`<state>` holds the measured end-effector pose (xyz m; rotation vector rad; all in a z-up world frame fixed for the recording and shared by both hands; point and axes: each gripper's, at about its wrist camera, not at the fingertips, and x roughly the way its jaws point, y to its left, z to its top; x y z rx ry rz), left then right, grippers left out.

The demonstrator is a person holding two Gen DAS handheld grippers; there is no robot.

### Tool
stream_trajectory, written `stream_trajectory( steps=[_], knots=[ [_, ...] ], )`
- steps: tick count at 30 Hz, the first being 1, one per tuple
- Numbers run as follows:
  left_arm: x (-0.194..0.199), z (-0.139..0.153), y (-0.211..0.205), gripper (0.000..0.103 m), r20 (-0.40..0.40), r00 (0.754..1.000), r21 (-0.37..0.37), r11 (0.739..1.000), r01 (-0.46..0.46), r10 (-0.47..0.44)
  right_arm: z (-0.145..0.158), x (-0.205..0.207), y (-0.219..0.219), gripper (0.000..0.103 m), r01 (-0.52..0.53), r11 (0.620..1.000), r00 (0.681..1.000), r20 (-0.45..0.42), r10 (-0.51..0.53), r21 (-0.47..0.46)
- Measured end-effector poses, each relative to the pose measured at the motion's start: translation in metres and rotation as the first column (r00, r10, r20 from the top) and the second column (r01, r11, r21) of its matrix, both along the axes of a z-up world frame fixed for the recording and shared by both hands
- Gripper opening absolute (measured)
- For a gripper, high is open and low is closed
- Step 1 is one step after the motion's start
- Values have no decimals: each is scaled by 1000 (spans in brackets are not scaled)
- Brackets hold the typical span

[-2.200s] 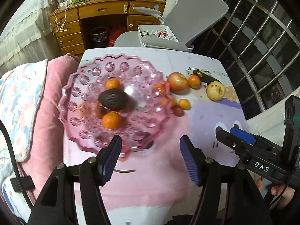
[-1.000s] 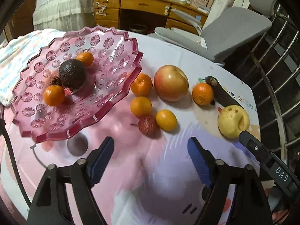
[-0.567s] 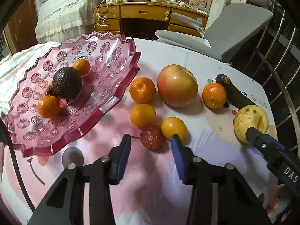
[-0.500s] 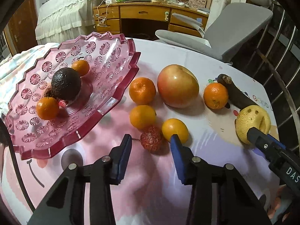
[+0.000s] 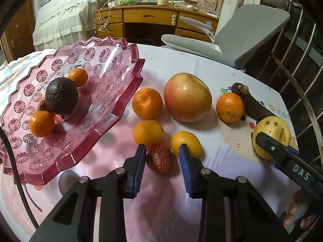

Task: Organize fruits
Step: 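Grasp a red lychee with the left tool while the right tool grasps the yellow pear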

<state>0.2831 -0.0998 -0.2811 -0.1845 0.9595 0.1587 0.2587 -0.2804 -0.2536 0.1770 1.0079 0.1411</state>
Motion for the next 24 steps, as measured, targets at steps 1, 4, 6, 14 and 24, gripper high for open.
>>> stream_trajectory(
  steps=[1,4,6,14,24],
  knots=[
    [0,0,0,33,3,1000,-3,1000,3,-3,-1,2,1,76,0,1000,1000,2,0,-5],
    [1,-1,2,33,12,1000,-17,1000,13,-13,-4,6,5,76,-6,999,1000,1,7,-33],
    [1,-1,3,33,16,1000,-21,1000,19,-18,-6,8,8,76,-14,998,1000,-2,14,-58],
    [-4,-4,13,33,10,1000,-55,998,-1,1,-6,8,11,75,-13,996,1000,-11,12,-89],
    [-13,-10,17,30,-13,1000,-87,996,11,-12,-4,4,10,75,1,997,999,-43,-4,-81]
  ],
)
